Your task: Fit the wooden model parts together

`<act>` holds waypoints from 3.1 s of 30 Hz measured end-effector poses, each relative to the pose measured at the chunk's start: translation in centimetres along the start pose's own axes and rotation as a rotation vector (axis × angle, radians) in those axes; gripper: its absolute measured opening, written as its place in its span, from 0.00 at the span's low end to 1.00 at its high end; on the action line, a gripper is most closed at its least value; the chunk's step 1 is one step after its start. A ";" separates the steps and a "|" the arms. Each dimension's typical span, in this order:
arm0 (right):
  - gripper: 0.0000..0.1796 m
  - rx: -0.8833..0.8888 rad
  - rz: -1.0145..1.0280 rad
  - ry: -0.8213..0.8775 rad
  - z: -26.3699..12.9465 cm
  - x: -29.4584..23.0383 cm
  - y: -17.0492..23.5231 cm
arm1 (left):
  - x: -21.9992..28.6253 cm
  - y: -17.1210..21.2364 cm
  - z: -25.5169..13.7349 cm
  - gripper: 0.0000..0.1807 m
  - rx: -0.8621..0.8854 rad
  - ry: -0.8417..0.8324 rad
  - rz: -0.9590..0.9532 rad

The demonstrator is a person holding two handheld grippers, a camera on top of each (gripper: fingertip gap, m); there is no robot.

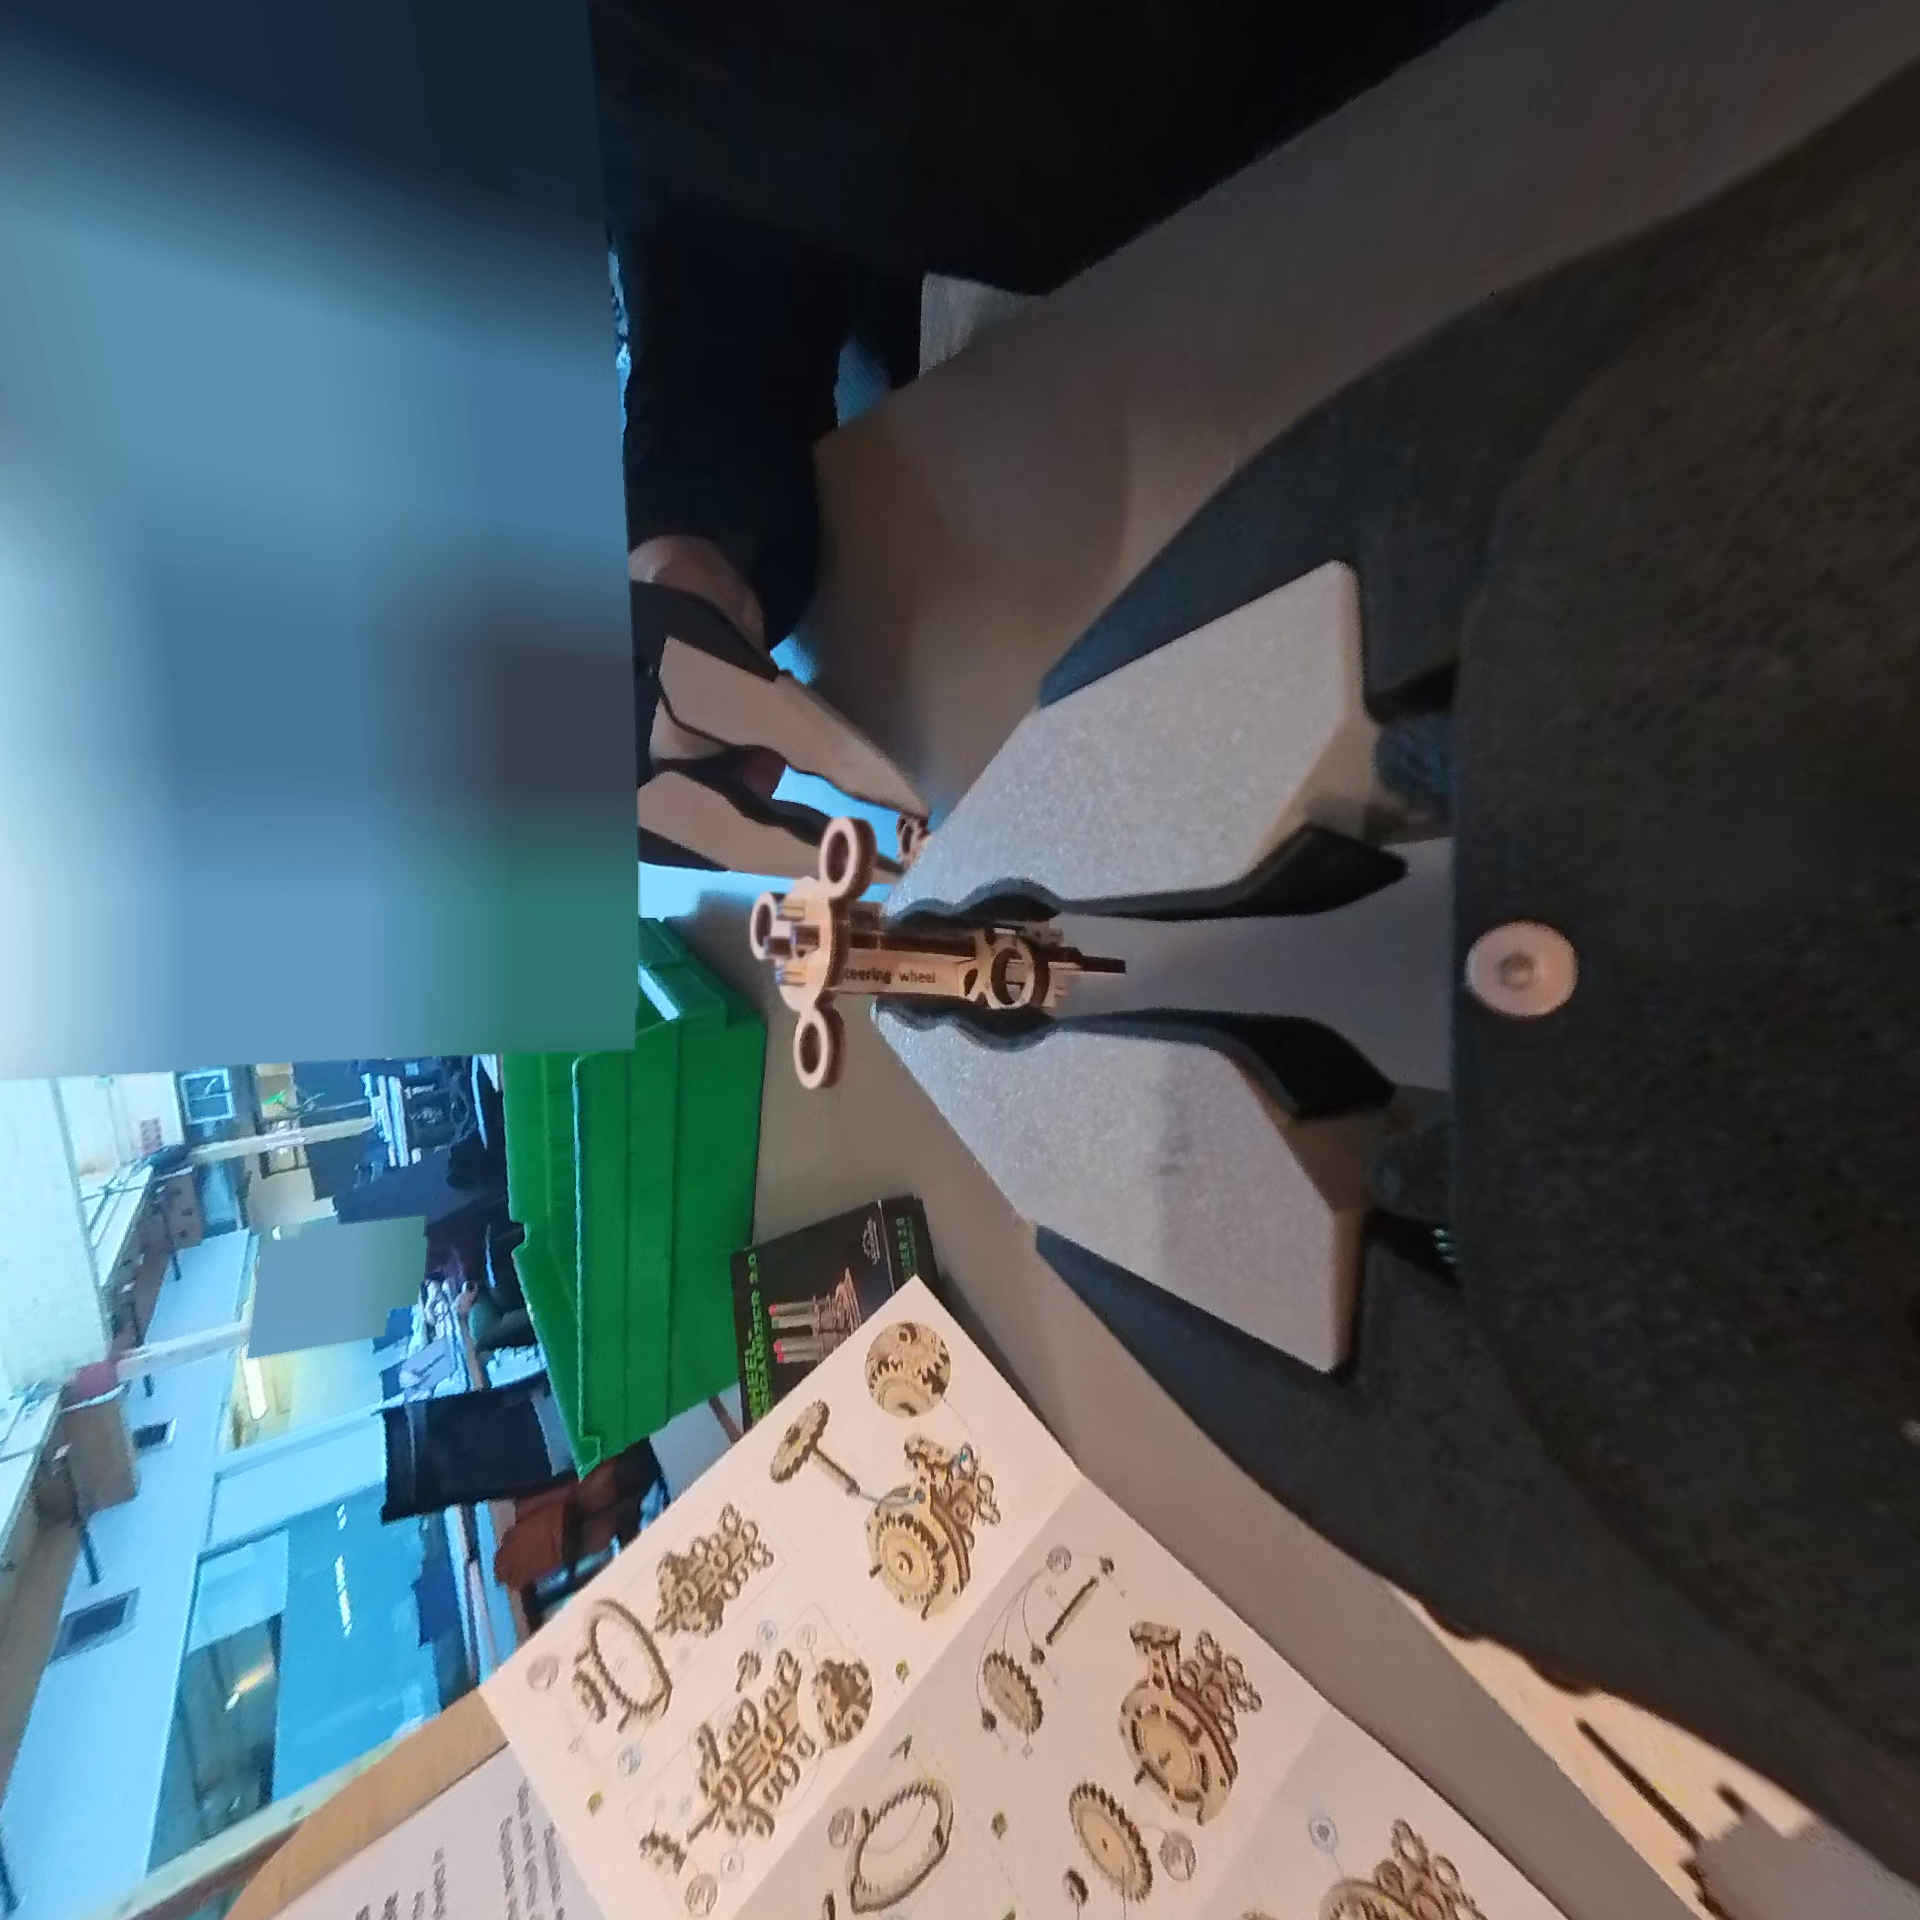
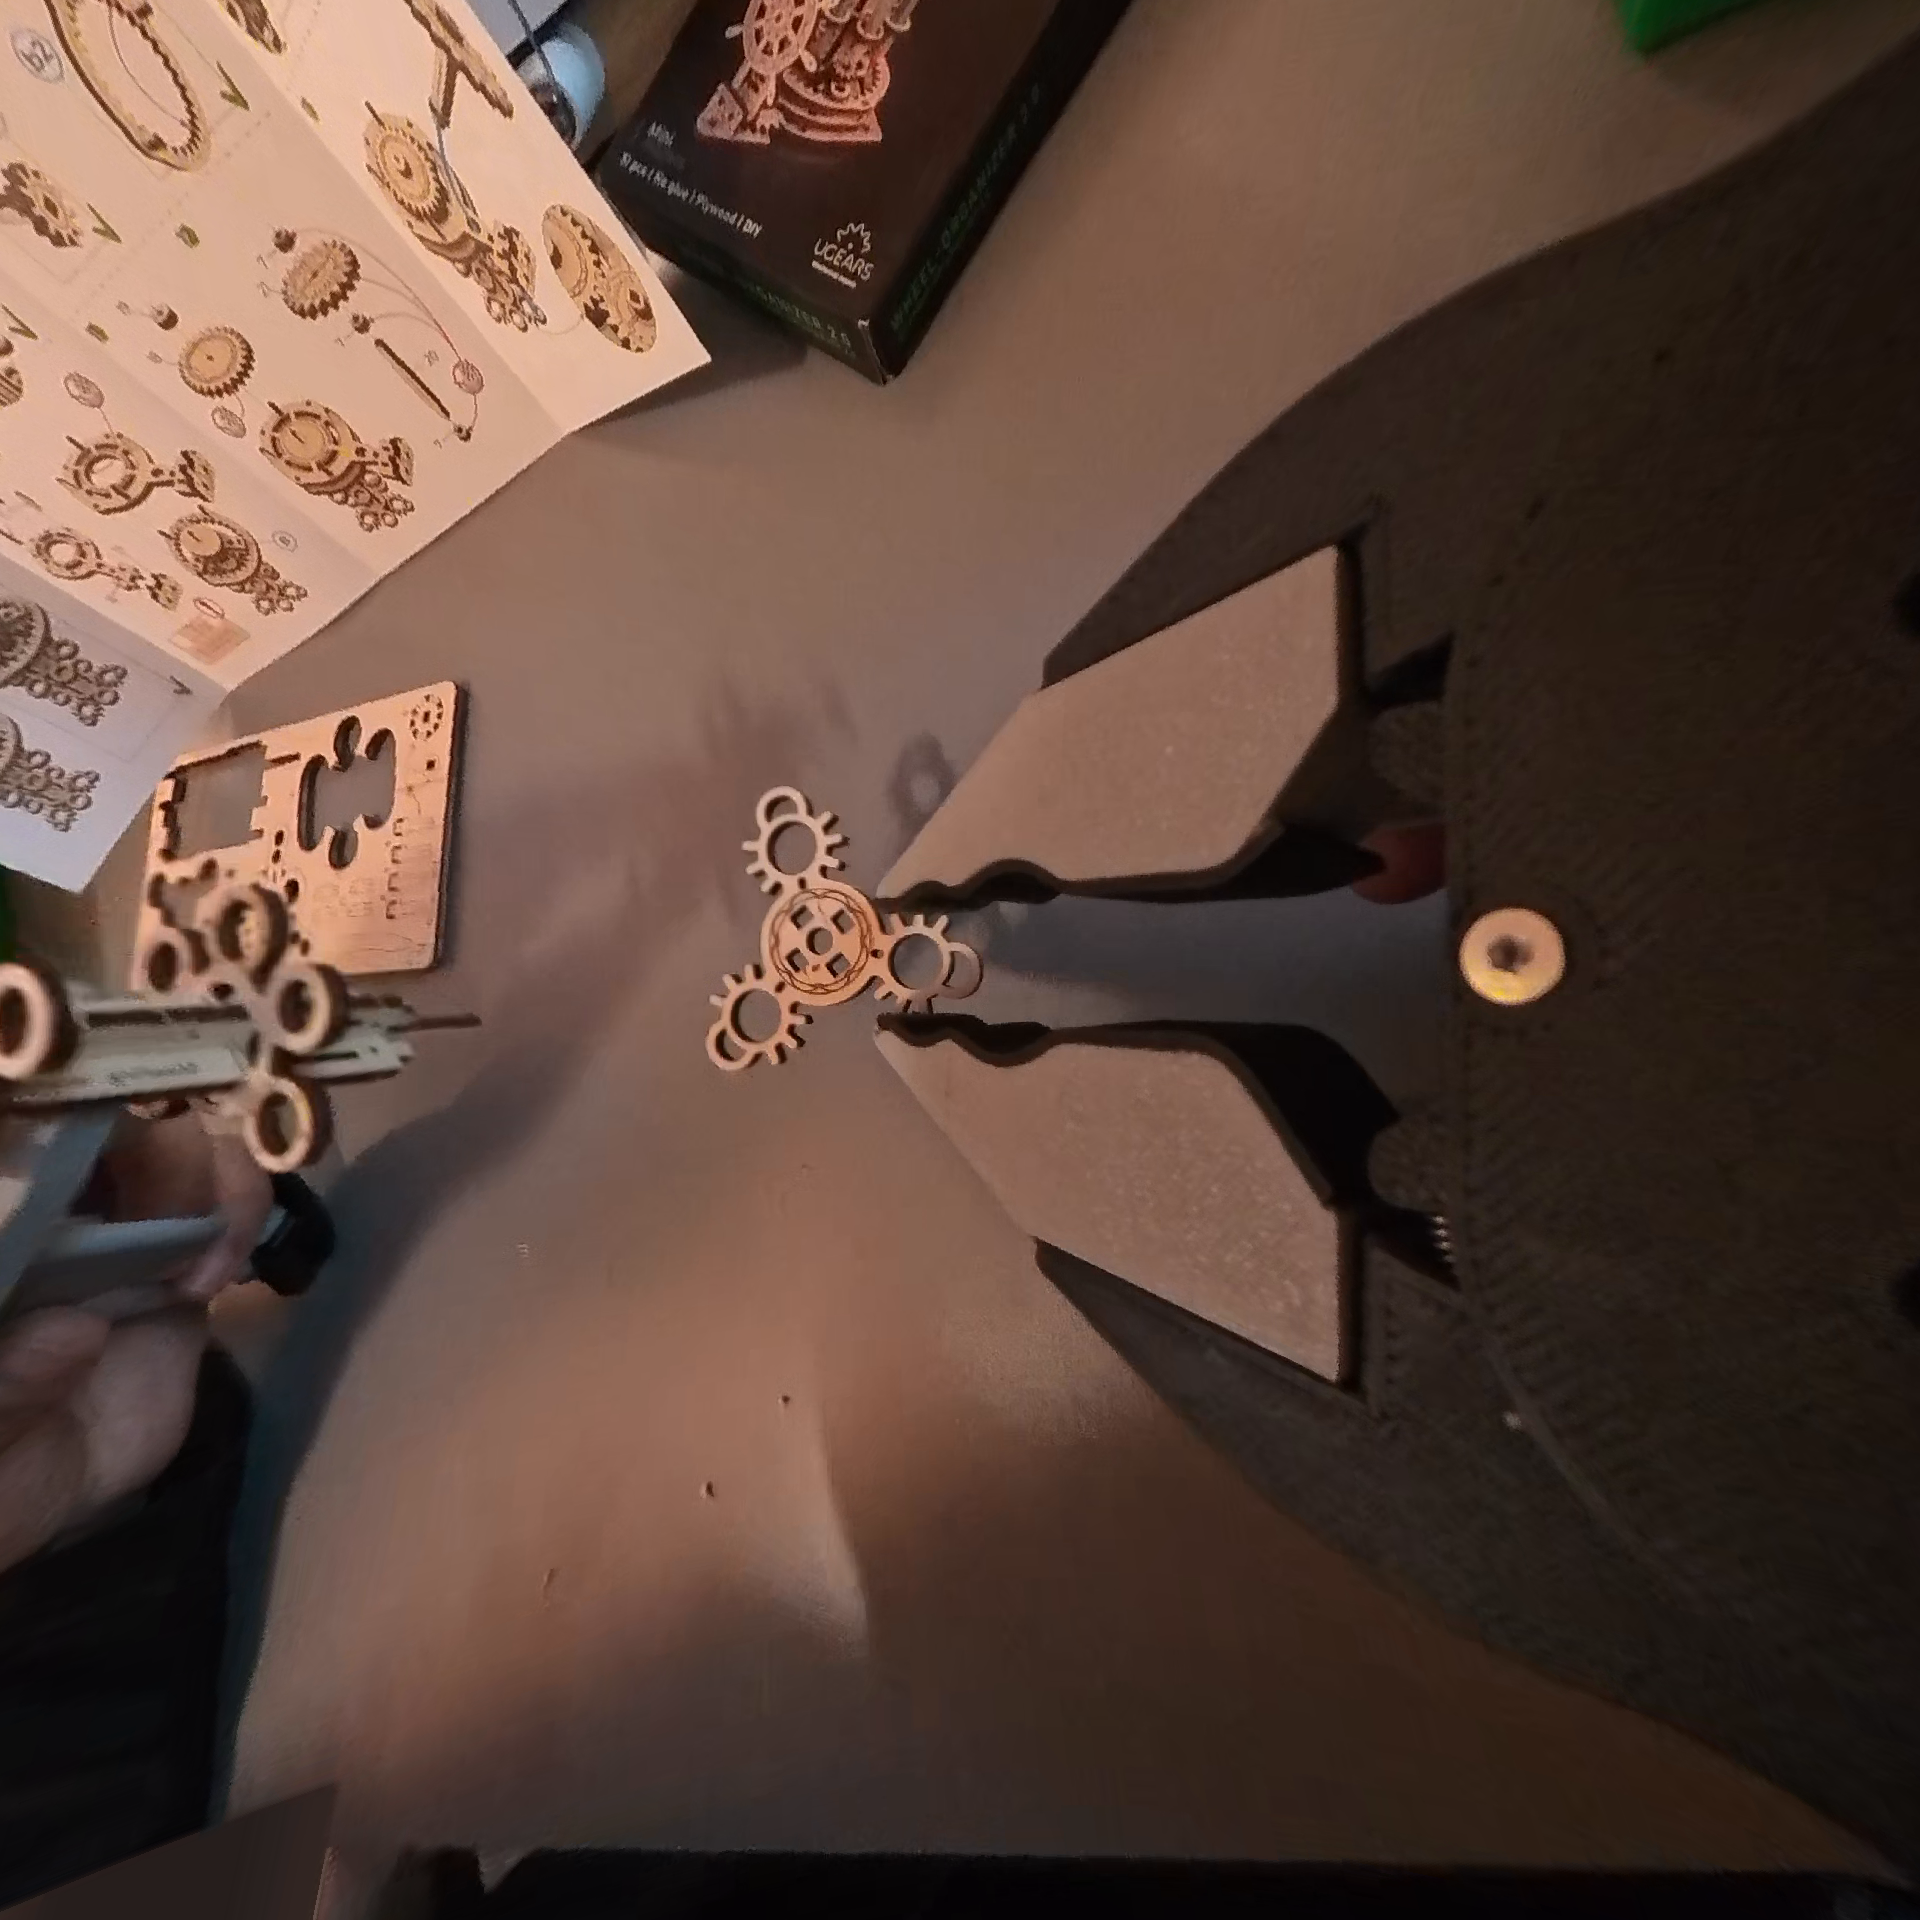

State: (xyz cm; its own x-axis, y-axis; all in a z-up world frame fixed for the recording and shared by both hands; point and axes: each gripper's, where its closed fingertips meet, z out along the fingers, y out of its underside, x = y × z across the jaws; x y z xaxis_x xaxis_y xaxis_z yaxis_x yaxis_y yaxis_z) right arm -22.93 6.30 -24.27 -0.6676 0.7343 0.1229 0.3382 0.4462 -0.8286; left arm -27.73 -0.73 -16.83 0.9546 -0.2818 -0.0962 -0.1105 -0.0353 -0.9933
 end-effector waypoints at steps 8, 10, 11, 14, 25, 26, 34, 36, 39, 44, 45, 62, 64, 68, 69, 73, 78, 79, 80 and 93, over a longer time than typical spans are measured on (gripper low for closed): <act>0.08 0.230 0.031 -0.066 -2.7 -0.1 -4.4 | 2.2 0.8 1.0 0.05 -0.066 0.120 -0.054; 0.08 0.283 0.000 -0.098 -3.6 -0.5 -6.4 | 2.6 0.7 0.9 0.05 -0.066 0.158 -0.081; 0.08 0.290 -0.026 -0.118 -3.9 -0.8 -7.2 | 2.8 0.7 0.8 0.05 -0.065 0.176 -0.096; 0.08 0.277 -0.131 -0.167 -3.9 -1.8 -9.8 | 3.2 0.5 0.6 0.04 -0.054 0.206 -0.111; 0.08 0.037 -0.380 -0.257 -1.5 -4.1 -11.9 | 3.6 0.1 0.2 0.04 -0.015 0.192 -0.019; 0.08 0.016 -0.398 -0.242 -1.2 -4.1 -11.7 | 3.5 0.0 0.2 0.04 -0.012 0.182 -0.002; 0.08 -0.026 -0.445 -0.191 -0.5 -4.5 -10.9 | 4.1 0.1 0.5 0.04 -0.007 0.152 0.158; 0.09 -0.032 -0.449 -0.183 -0.5 -4.6 -10.7 | 4.2 0.2 0.6 0.04 -0.012 0.149 0.166; 0.08 -0.036 -0.452 -0.175 -0.7 -4.6 -10.6 | 4.1 0.2 0.6 0.04 -0.012 0.141 0.169; 0.08 -0.051 -0.449 -0.153 -1.0 -4.3 -10.5 | 3.9 0.3 0.7 0.05 -0.019 0.121 0.182; 0.09 -0.056 -0.450 -0.146 -1.0 -4.2 -10.4 | 3.8 0.3 0.7 0.05 -0.023 0.112 0.182; 0.09 -0.067 -0.416 -0.109 -0.9 -3.9 -9.9 | 2.6 0.6 0.9 0.05 -0.053 0.028 0.181; 0.09 -0.068 -0.411 -0.104 -0.7 -3.8 -9.8 | 2.5 0.6 0.9 0.04 -0.050 0.024 0.184; 0.09 -0.081 -0.407 -0.084 -0.6 -3.5 -9.5 | 2.5 0.4 0.9 0.05 -0.043 0.020 0.194; 0.09 -0.081 -0.406 -0.080 -0.6 -3.4 -9.6 | 2.5 0.5 0.9 0.05 -0.044 0.021 0.195; 0.09 -0.075 -0.405 -0.075 -0.7 -3.5 -9.8 | 2.6 0.5 1.0 0.05 -0.046 0.023 0.196; 0.09 -0.080 -0.402 -0.084 -0.4 -3.7 -9.7 | 2.6 0.5 1.0 0.05 -0.045 0.020 0.204; 0.09 -0.080 -0.401 -0.086 -0.4 -3.7 -9.7 | 2.6 0.5 0.9 0.05 -0.045 0.020 0.206; 0.09 -0.079 -0.401 -0.086 -0.3 -3.7 -9.7 | 2.6 0.5 0.9 0.05 -0.044 0.020 0.208; 0.09 -0.091 -0.400 -0.091 -0.6 -3.7 -9.9 | 2.7 0.4 0.9 0.05 -0.043 0.021 0.221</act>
State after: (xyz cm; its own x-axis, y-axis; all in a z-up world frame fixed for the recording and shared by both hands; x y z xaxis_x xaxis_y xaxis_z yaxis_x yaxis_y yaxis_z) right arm -23.39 -0.49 -16.21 -0.8124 0.4481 0.3731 0.0952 0.7333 -0.6732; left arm -24.90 -0.65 -17.55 0.9000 -0.3069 -0.3095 -0.3284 -0.0107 -0.9445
